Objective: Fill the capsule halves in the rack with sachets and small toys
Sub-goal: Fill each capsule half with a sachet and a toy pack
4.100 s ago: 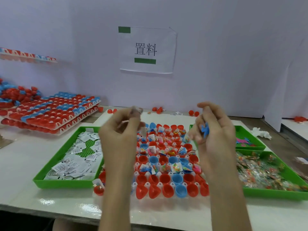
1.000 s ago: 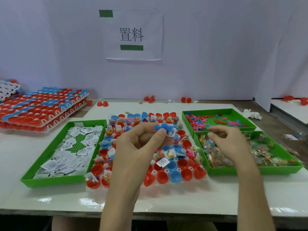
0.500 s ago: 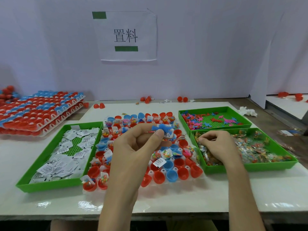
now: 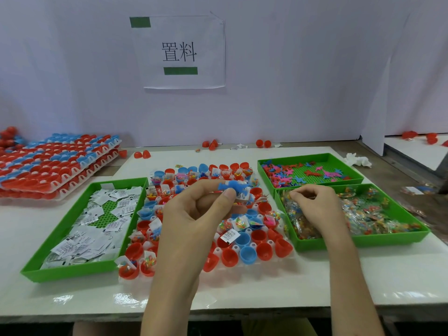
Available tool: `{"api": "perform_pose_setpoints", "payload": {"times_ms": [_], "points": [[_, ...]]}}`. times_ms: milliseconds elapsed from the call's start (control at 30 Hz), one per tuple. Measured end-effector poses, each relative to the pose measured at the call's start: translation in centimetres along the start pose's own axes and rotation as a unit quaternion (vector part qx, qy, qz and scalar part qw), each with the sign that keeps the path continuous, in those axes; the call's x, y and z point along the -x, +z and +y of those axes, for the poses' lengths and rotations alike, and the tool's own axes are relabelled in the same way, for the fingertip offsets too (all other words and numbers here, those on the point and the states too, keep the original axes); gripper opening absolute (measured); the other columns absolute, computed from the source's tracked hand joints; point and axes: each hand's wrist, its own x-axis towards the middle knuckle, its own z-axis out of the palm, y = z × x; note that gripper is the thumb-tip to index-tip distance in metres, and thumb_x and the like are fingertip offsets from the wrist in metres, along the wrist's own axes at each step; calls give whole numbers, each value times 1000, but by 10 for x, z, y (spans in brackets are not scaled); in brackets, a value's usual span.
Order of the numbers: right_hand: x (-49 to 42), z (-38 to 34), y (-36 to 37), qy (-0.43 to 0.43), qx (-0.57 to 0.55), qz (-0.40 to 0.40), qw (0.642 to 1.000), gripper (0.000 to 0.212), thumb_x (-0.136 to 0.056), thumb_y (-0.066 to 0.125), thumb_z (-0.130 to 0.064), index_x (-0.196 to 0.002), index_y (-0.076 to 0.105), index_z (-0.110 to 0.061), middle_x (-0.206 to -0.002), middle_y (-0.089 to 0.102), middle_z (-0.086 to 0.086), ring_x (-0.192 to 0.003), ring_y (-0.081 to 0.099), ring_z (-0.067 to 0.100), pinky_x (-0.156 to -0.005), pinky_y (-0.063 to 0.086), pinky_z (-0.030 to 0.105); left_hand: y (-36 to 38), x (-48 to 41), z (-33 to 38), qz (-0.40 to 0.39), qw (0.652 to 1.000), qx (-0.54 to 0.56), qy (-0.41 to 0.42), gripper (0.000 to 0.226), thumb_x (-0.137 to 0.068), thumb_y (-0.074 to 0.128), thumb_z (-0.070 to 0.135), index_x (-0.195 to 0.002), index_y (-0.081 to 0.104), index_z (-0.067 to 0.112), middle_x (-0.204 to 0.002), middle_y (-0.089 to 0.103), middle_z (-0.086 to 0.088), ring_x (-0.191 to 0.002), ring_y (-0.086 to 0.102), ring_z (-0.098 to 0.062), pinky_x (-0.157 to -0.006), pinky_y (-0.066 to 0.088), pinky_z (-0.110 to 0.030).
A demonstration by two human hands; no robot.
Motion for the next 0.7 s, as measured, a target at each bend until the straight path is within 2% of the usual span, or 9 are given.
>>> {"api": "perform_pose_setpoints", "payload": {"times_ms": [67, 167, 267, 367, 467, 533, 600, 700], "points": [[-1, 0, 0, -2, -23, 26, 999, 15, -93, 66, -20, -79, 69, -26, -79, 66, -12, -79, 62, 9, -59, 43, 23, 0, 0, 1, 2, 1000, 0, 1, 16, -73, 69, 31, -86, 75, 24, -80, 78, -2, -76, 76, -16, -67, 55, -13], [-2, -2, 0, -2, -69, 52, 996, 14, -97, 60, -20, -88, 70, -21, -83, 68, -6, -83, 64, 17, -74, 57, 39, 0, 0, 0, 0, 1000, -6, -1, 16, -77, 69, 28, -90, 74, 20, -80, 78, -1, -76, 76, -15, -67, 55, -13], [2, -12, -2, -4, -133, 48, 990, 19, -99, 58, -19, -83, 69, -20, -82, 70, 0, -86, 67, 20, -80, 55, 37, -1, 0, -1, -3, 1000, -9, -2, 20, -76, 69, 28, -93, 74, 18, -81, 78, -1, -78, 76, -16, -69, 55, -14], [13, -32, -8, -27, -199, -36, 979, 16, -98, 60, -19, -86, 71, -20, -78, 73, -4, -81, 67, 9, -80, 54, 29, -2, 0, -1, -5, 1000, -23, -1, 24, -73, 70, 33, -92, 75, 19, -82, 78, 0, -78, 76, -15, -70, 55, -14], [29, -59, -12, -104, -223, -150, 958, 14, -95, 63, -18, -88, 73, -24, -82, 75, -8, -81, 70, 4, -74, 53, 16, -2, -1, -2, -3, 999, -52, -1, 21, -68, 71, 39, -86, 77, 30, -79, 77, 6, -77, 74, -8, -69, 54, -11], [40, -77, -14, -153, -233, -196, 940, 12, -93, 65, -16, -89, 74, -24, -84, 76, -9, -83, 71, 2, -76, 51, 11, -2, -1, -2, 5, 998, -55, 4, 18, -67, 72, 38, -84, 76, 41, -78, 76, 10, -76, 72, -5, -65, 52, -9], [50, -91, -14, -184, -236, -229, 926, 9, -92, 68, -16, -91, 74, -23, -85, 75, -8, -84, 71, 4, -77, 51, 12, -3, -1, -2, 18, 998, -53, 12, 17, -67, 73, 37, -82, 77, 41, -78, 76, 9, -76, 72, -6, -63, 51, -8], [60, -102, -12, -206, -244, -264, 910, 7, -92, 69, -13, -94, 73, -18, -85, 75, -7, -84, 73, 8, -76, 53, 15, -7, -1, -1, 42, 998, -30, 23, 21, -66, 74, 35, -86, 78, 30, -78, 75, 4, -76, 72, -8, -66, 53, -11]]}}
